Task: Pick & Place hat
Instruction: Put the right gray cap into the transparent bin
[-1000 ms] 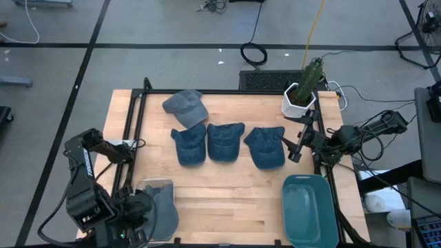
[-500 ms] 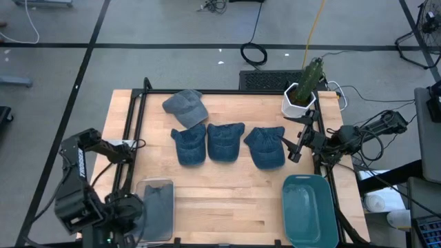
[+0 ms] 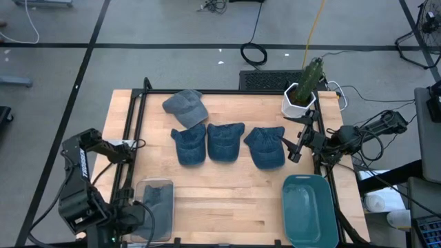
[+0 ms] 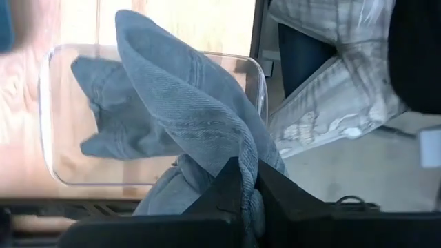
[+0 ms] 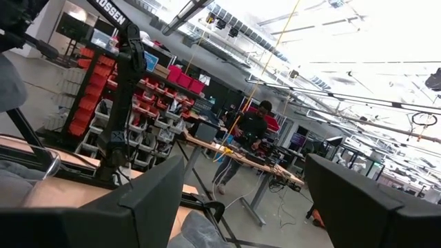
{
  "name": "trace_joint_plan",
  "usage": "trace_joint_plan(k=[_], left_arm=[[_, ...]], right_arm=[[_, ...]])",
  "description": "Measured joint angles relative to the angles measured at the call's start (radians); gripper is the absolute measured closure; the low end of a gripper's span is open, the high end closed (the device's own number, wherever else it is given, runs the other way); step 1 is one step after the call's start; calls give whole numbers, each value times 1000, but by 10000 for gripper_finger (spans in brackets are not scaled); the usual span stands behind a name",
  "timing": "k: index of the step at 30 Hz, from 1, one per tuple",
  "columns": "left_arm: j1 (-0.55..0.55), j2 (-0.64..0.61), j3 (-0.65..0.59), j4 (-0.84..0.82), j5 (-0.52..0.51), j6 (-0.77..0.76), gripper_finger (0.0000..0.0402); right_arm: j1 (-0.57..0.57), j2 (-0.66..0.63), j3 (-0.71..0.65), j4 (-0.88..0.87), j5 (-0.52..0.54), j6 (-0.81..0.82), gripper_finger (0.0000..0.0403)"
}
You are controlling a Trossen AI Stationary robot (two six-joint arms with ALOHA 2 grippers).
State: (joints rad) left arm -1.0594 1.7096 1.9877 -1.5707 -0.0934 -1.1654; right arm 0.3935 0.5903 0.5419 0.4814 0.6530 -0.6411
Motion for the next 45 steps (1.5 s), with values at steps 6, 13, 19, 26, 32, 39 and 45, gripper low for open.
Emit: trace_joint_plan(k=[6, 13, 19, 26, 32, 39, 45], left_arm=[[-3, 1, 0, 0, -8, 23, 383], [-12, 1, -34, 0, -34, 83, 383], [-11, 2, -122, 2, -36, 59, 381], [-11, 2, -186, 3, -37, 35, 384], [-10, 4, -187, 1, -64, -247, 381], [-2, 5, -187, 0, -98, -614, 370], [2, 5, -215, 1, -153, -637, 384]], right_arm=[[0, 0, 0, 0, 0, 0, 115], [0, 0, 0, 0, 0, 0, 115], [0, 0, 0, 0, 0, 0, 115], [0, 0, 0, 0, 0, 0, 115], [0, 0, 0, 0, 0, 0, 114], [0, 0, 0, 0, 0, 0, 114], [0, 0, 0, 0, 0, 0, 114]])
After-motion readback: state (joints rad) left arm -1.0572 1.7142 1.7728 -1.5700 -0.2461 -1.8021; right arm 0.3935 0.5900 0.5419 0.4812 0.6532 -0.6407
